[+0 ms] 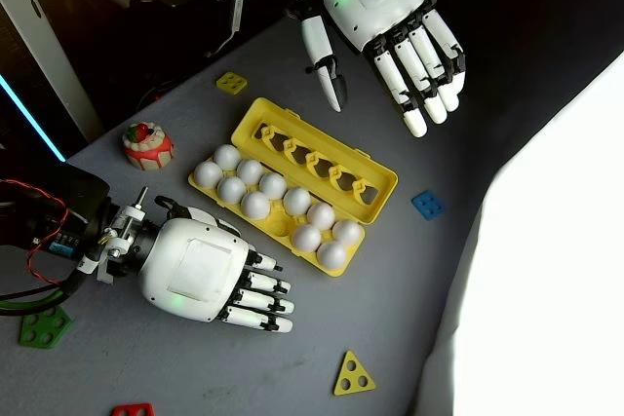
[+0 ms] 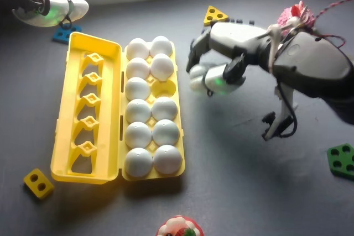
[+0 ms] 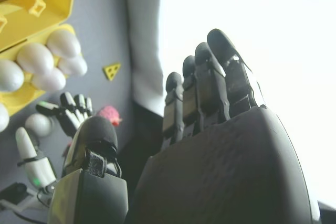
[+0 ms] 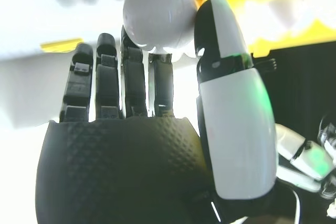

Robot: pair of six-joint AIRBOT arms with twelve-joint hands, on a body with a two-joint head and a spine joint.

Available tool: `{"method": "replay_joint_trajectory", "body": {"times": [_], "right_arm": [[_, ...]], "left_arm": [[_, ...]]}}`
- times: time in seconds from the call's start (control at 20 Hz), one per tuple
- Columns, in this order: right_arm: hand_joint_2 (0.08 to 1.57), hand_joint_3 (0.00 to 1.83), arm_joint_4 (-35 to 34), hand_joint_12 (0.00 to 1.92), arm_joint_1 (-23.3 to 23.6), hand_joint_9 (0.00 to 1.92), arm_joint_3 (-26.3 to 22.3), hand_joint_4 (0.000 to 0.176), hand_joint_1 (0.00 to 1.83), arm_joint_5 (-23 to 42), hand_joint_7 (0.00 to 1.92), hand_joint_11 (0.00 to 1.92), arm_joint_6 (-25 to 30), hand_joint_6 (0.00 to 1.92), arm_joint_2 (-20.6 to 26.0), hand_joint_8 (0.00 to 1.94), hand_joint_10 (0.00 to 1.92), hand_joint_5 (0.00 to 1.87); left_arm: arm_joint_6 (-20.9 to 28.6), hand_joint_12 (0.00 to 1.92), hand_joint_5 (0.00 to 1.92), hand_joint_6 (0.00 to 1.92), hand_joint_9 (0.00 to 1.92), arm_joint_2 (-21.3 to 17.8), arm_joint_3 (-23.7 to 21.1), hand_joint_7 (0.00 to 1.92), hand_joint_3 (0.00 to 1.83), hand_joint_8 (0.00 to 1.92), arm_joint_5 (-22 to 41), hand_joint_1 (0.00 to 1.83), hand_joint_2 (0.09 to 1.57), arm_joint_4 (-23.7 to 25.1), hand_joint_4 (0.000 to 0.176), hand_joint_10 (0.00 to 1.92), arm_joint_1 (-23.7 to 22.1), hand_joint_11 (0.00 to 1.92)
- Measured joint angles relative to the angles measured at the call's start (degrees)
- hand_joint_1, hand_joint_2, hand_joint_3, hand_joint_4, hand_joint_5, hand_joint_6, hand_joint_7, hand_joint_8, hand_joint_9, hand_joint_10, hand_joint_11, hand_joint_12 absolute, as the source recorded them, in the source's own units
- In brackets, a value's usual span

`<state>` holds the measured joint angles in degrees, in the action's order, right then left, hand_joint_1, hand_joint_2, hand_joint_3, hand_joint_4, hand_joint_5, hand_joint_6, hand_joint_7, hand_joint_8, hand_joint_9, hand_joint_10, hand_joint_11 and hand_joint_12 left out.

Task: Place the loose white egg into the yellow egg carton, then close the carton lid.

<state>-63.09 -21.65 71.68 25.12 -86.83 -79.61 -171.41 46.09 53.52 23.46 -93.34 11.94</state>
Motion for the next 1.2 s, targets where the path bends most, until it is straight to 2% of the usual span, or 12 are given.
{"method": "replay_joint_trajectory", "body": {"times": [0.15, 0.25, 0.35, 0.4, 0.45, 0.55, 0.65, 0.75, 0.95, 1.2], "right_arm": [[1.18, 0.0, 10.3, 0.35, -0.5, 0.23, -0.2, 0.0, 1.07, 1.1, 0.47, 0.0, 10.5, 1.18, 0.0, 0.0, 0.01, 0.86], [1.2, 0.0, 16.4, 0.25, -1.5, 0.22, -0.2, 0.0, 1.05, 1.3, 0.46, 0.0, 18.1, 1.24, 0.0, 0.0, 0.0, 0.82], [1.2, 0.0, 20.2, 0.38, -2.6, 0.24, -0.3, 0.0, 1.04, 3.0, 0.47, 0.0, 25.0, 1.25, -0.4, 0.0, 0.01, 0.82], [1.2, 0.0, 21.5, 0.3, -2.9, 0.22, -0.3, 0.0, 1.04, 4.3, 0.44, 0.0, 27.2, 1.25, -0.7, 0.0, 0.0, 0.82], [1.2, 0.0, 22.0, 0.24, -2.9, 0.2, -0.3, 0.0, 1.04, 5.9, 0.43, 0.0, 28.1, 1.24, -1.2, 0.0, 0.0, 0.82], [1.19, 0.0, 22.3, 0.23, -2.5, 0.2, 0.6, 0.0, 1.05, 8.1, 0.44, 0.0, 29.5, 1.22, -2.9, 0.0, 0.0, 0.84], [1.19, 0.0, 22.4, 0.29, -2.5, 0.23, 1.8, 0.0, 1.06, 8.3, 0.47, 0.0, 30.2, 1.22, -4.5, 0.0, 0.01, 0.84], [1.2, 0.0, 22.0, 0.27, -2.5, 0.21, 2.6, 0.0, 1.05, 8.2, 0.45, 0.0, 30.3, 1.25, -5.5, 0.0, 0.0, 0.82], [1.2, 0.0, 22.2, 0.21, -2.5, 0.2, 2.8, 0.0, 1.03, 9.6, 0.45, 0.0, 30.5, 1.25, -6.6, 0.0, 0.0, 0.82], [1.2, 0.0, 22.2, 0.14, -3.9, 0.19, 5.6, 0.0, 1.04, 11.0, 0.45, 0.0, 31.6, 1.25, -8.4, 0.0, 0.0, 0.82]], "left_arm": [[0.0, 0.95, 0.18, 0.0, 0.27, -0.2, -0.6, 0.24, 0.0, 0.0, 0.3, 0.18, 1.32, -0.1, 0.044, 0.01, -0.3, 0.0], [0.0, 0.95, 0.18, 0.0, 0.28, -0.3, -0.7, 0.26, 0.0, 0.0, 1.3, 0.18, 1.31, -2.3, 0.044, 0.01, -0.5, 0.0], [0.0, 0.94, 0.19, 0.0, 0.29, -0.8, -0.7, 0.26, 0.0, 0.0, 1.8, 0.2, 1.31, -4.3, 0.041, 0.01, -1.1, 0.0], [0.0, 0.94, 0.2, 0.01, 0.29, -1.2, -0.7, 0.26, 0.0, 0.0, 1.3, 0.19, 1.31, -4.2, 0.041, 0.01, -1.1, 0.0], [0.0, 0.92, 0.2, 0.01, 0.28, -1.4, -0.4, 0.24, 0.0, 0.0, -0.2, 0.2, 1.32, -4.0, 0.041, 0.0, -1.0, 0.0], [-0.2, 0.92, 0.22, 0.01, 0.29, -1.4, 1.0, 0.26, 0.0, 0.01, -4.4, 0.22, 1.31, -4.2, 0.039, 0.01, -0.9, 0.0], [-0.1, 0.93, 0.21, 0.01, 0.28, -1.3, 2.2, 0.25, 0.0, 0.0, -5.8, 0.19, 1.31, -7.6, 0.04, 0.0, -0.7, 0.0], [-0.2, 0.92, 0.21, 0.0, 0.26, -1.3, 2.6, 0.24, 0.0, 0.0, -5.7, 0.21, 1.32, -9.5, 0.031, 0.0, -0.7, 0.0], [-0.2, 0.92, 0.2, 0.0, 0.26, -0.9, 3.0, 0.24, 0.0, 0.0, -4.1, 0.22, 1.31, -10.1, 0.038, 0.0, -0.8, 0.0], [-0.2, 0.89, 0.19, 0.0, 0.26, -0.6, 3.1, 0.24, 0.0, 0.0, -2.4, 0.21, 1.31, -11.3, 0.034, 0.0, -1.0, 0.0]]}}
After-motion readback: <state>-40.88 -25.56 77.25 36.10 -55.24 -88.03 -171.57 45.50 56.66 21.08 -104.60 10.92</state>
